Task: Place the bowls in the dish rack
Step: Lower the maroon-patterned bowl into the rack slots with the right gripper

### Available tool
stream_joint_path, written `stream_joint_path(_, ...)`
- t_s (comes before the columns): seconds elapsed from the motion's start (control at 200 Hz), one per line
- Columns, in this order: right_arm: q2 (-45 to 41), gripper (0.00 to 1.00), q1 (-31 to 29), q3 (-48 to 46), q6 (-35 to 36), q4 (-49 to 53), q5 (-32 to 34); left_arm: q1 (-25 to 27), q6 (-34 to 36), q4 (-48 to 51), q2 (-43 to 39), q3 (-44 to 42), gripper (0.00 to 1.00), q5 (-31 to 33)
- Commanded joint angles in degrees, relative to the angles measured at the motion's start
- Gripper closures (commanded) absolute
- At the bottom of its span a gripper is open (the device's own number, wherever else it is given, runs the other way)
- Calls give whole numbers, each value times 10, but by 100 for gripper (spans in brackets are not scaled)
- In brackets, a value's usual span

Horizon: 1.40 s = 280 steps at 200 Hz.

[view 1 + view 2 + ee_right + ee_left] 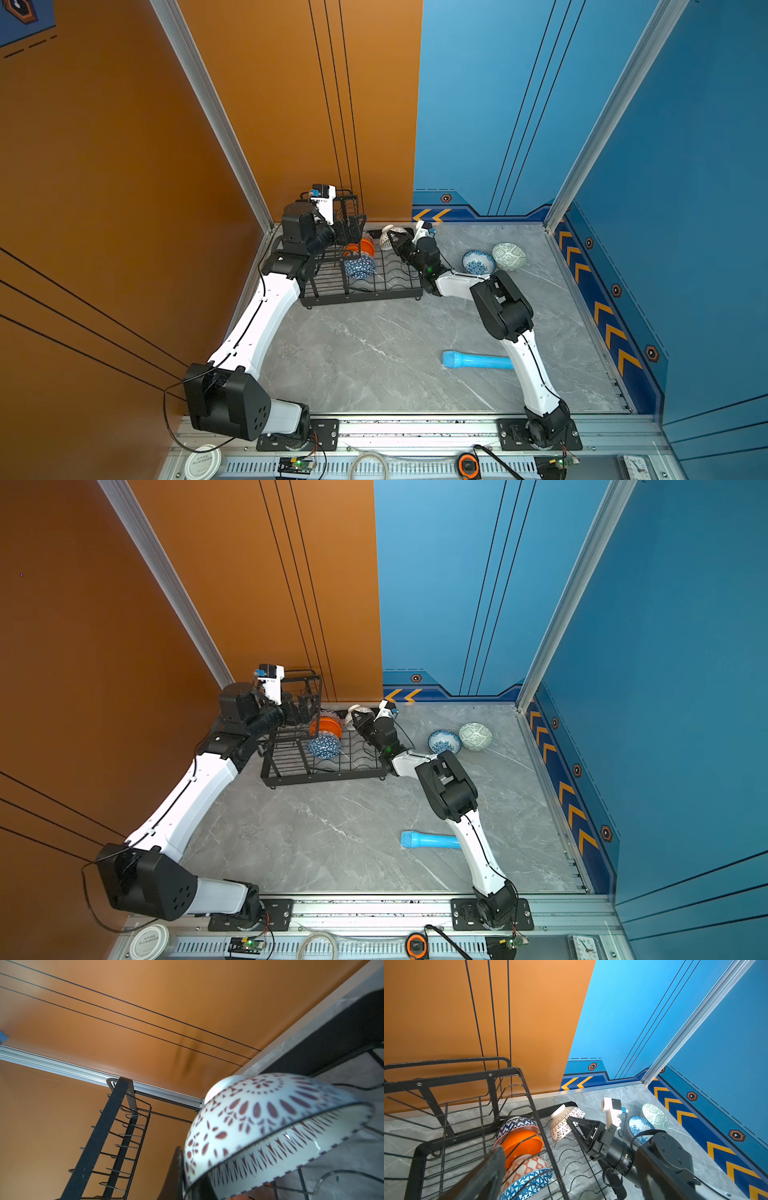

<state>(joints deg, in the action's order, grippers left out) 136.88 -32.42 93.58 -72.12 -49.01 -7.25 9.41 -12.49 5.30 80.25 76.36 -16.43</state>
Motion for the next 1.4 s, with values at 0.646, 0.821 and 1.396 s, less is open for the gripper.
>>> stream_joint_path(0.646,69,100,-1,107,-7,-68,55,2,-9,-12,13,-4,2,-26)
stream_joint_path(0.821,82,100,-3,123,-8,-66,59,3,-7,-12,11,-8,2,-18)
stream_joint_path(1.396,106,100,-10,139,-13,-50,87,2,-10,-12,14,-10,2,-20)
